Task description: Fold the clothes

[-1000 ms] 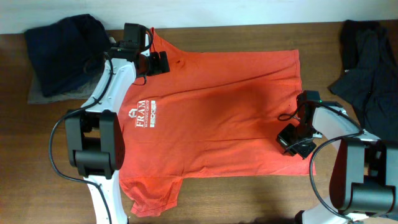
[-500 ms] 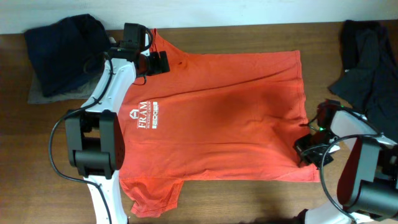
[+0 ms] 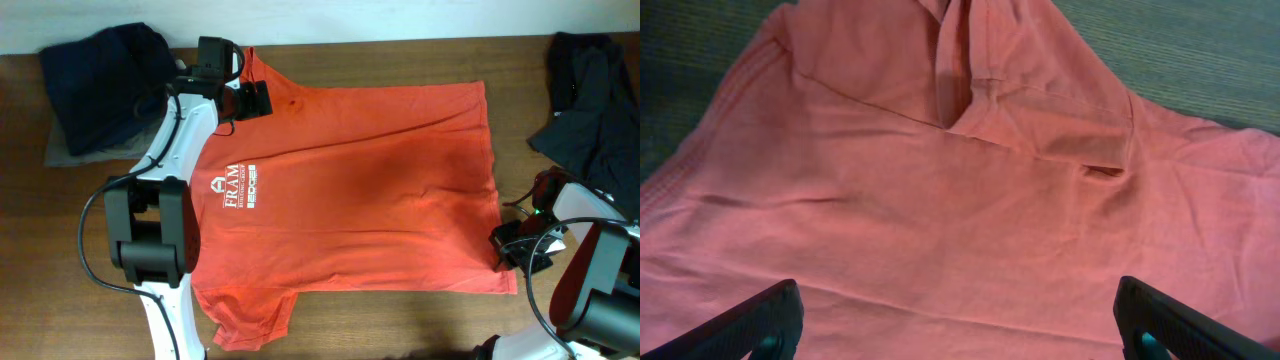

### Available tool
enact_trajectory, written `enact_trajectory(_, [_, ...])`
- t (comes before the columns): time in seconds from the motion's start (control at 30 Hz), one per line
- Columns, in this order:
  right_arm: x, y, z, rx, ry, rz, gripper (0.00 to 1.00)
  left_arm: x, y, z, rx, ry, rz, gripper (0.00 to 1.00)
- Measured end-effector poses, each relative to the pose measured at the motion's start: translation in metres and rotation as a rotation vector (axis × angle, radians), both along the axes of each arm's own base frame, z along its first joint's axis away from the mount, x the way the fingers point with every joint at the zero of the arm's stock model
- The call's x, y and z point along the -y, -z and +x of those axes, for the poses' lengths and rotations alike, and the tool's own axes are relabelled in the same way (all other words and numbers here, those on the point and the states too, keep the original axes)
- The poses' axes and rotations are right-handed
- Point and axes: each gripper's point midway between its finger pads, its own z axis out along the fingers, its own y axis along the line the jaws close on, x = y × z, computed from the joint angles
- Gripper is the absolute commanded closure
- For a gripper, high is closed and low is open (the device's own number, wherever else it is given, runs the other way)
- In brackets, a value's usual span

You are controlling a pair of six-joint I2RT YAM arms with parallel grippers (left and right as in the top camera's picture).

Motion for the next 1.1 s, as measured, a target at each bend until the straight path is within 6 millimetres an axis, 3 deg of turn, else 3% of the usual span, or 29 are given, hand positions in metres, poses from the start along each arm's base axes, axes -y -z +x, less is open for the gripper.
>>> enact_trajectory(0.23, [0.013,-0.006,-0.001,0.011,-0.004,-0.077,0.96,-0.003,0.0,0.0,0.0,-0.005,0.0,0.01])
enact_trajectory(0.5, [0.03,-0.038,-0.003,0.088,0.024,-0.187,0.96,-0.003,-0.002,0.004,0.015,-0.005,-0.002,0.01])
enact_trajectory(0.7, [0.031,-0.058,-0.004,0.142,0.01,-0.218,0.95,-0.002,-0.003,0.006,0.026,-0.005,-0.003,0.01])
enact_trajectory(0.77, [0.028,-0.069,0.003,0.211,-0.028,-0.214,0.91,-0.002,-0.004,0.007,0.033,-0.005,-0.005,0.01])
enact_trajectory(0.87, [0.022,-0.086,0.014,0.318,-0.102,-0.202,0.6,0.0,-0.005,0.008,0.037,0.002,-0.019,0.01])
enact_trajectory(0.93, [0.015,-0.098,0.023,0.396,-0.153,-0.188,0.46,0.005,-0.007,0.009,0.043,0.015,-0.04,0.01])
enact_trajectory(1.1, [0.001,-0.111,0.034,0.483,-0.237,-0.151,0.4,0.014,-0.017,0.021,0.103,0.04,-0.083,0.01])
